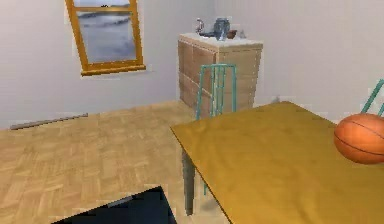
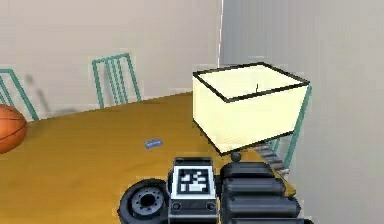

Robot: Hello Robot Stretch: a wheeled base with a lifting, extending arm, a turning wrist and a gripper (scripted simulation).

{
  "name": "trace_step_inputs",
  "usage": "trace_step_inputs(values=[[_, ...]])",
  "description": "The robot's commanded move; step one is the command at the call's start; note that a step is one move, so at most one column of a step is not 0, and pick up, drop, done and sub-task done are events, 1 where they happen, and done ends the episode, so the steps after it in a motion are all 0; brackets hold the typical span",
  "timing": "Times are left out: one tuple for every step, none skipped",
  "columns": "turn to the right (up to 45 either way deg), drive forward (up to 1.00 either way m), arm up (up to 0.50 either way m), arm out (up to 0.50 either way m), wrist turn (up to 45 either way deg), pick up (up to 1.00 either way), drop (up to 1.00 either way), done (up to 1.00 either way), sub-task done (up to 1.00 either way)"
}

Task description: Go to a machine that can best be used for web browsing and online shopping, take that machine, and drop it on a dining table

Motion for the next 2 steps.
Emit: trace_step_inputs(values=[[0.0,0.25,0.00,0.00,0.0,0.00,0.00,0.00,0.00],[-45.0,0.00,0.00,0.00,0.0,0.00,0.00,0.00,0.00]])
